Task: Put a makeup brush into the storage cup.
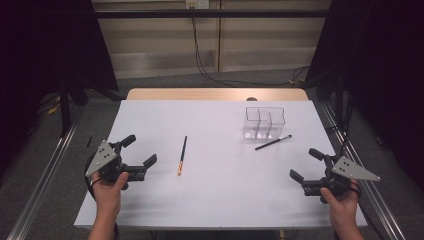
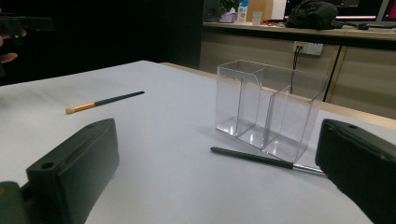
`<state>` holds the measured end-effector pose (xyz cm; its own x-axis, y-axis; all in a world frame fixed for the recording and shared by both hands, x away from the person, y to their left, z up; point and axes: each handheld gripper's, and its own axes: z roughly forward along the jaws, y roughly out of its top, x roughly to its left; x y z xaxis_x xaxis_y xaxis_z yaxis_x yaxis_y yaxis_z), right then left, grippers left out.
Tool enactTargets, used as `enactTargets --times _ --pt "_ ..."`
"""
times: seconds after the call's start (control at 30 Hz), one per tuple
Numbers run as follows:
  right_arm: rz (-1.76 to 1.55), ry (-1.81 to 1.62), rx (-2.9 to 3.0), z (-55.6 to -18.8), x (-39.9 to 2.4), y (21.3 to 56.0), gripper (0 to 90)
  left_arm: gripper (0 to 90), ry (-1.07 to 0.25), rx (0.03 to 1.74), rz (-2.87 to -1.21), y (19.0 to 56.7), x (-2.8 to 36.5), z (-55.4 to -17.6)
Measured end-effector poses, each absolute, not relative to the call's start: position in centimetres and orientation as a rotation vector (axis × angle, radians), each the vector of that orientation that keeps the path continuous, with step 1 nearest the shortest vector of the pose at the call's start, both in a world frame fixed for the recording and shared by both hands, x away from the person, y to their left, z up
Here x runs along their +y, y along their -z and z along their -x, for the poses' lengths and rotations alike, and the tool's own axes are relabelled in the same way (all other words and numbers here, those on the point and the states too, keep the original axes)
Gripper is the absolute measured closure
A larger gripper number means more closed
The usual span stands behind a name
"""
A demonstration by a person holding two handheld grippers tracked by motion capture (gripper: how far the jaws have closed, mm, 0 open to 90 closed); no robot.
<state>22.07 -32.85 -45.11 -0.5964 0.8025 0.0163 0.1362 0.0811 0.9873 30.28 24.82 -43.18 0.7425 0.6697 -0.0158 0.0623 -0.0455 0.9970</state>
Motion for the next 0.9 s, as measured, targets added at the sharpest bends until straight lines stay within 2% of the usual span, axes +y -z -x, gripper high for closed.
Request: enactTargets --times 0.9 --pt "-0.915 -1.571 1.825 -22.2 -32.8 45.3 0.0 0.0 -0.504 0.617 -1.558 43.6 19.8 -34.6"
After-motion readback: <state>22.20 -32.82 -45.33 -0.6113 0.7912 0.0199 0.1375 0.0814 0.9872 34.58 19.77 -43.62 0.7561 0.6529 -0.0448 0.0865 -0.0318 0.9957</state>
